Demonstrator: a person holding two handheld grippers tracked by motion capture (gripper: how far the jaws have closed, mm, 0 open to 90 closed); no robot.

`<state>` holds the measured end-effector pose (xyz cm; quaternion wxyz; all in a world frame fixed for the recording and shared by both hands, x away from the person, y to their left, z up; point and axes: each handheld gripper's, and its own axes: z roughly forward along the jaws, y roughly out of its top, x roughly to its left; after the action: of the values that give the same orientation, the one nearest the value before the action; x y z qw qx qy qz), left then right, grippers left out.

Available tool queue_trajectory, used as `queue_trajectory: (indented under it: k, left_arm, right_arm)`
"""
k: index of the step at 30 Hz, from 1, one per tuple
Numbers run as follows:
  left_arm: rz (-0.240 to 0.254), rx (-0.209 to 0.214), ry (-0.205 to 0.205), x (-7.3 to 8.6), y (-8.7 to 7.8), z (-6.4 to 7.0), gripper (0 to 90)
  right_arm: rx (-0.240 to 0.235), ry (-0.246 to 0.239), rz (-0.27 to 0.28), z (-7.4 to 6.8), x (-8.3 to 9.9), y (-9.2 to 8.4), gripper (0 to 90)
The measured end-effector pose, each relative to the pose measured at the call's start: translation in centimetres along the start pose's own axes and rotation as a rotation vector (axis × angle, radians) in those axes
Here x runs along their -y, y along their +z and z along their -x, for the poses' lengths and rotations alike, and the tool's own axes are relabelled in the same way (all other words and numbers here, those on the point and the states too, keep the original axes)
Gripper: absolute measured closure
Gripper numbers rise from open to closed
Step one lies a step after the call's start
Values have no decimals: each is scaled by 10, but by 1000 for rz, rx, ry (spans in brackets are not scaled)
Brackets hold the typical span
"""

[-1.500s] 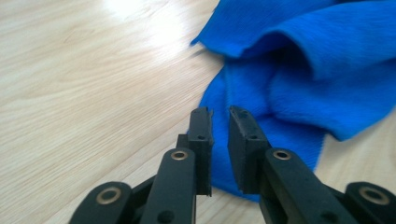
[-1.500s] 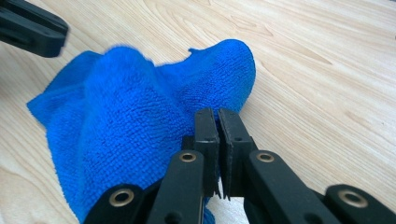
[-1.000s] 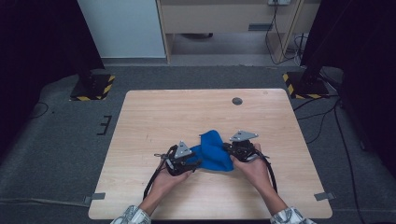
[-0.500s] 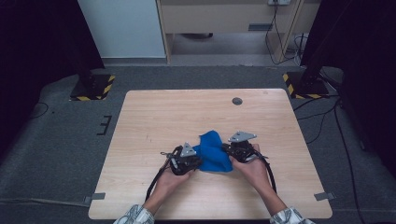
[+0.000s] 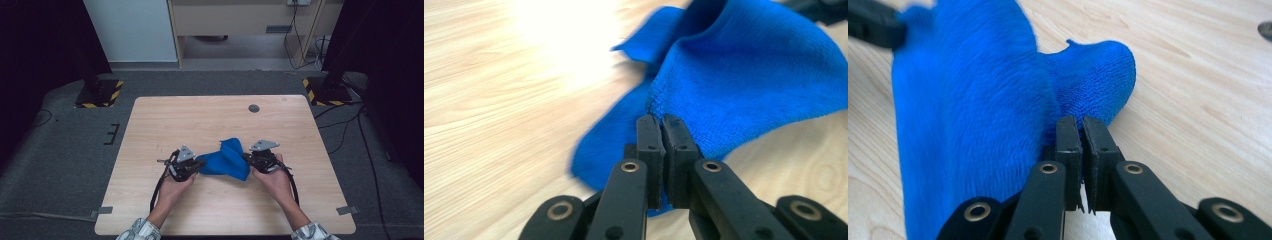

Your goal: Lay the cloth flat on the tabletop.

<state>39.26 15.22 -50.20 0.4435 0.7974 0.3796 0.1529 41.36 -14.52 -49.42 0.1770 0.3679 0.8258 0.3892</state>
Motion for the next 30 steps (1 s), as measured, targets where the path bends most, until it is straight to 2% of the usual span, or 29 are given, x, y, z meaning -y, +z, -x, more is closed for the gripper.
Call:
queue_trajectory:
  k: [4,6,8,12,16,22,25,27,30]
  left_arm:
    - [10,-17,-26,1,-5,-11,873]
    - [6,-21,-25,1,-6,-11,874]
    - [-17,-36,-11,2,-5,-11,874]
    - [-31,-54,-7,3,-4,-13,874]
    - [-41,-77,-9,5,-7,-18,874]
    - [-46,-98,-31,8,-14,-29,874]
    - [-54,-103,-32,8,-15,-32,874]
    - [-61,-108,-26,9,-15,-32,874]
    - [-70,-104,-18,9,-13,-32,874]
  right_arm:
    - [-1,13,-27,-2,3,-1,862]
    - [0,-1,-37,-6,4,-2,861]
    - [-9,-27,-69,-14,6,-2,818]
    - [6,-51,-66,-17,8,-2,767]
    - [12,-34,-42,-11,5,-5,700]
    - [38,-25,-13,-5,0,-7,696]
    - [55,-28,-6,1,-4,-6,700]
    - [70,-20,30,7,-12,-1,694]
    - [60,-23,42,10,-16,5,676]
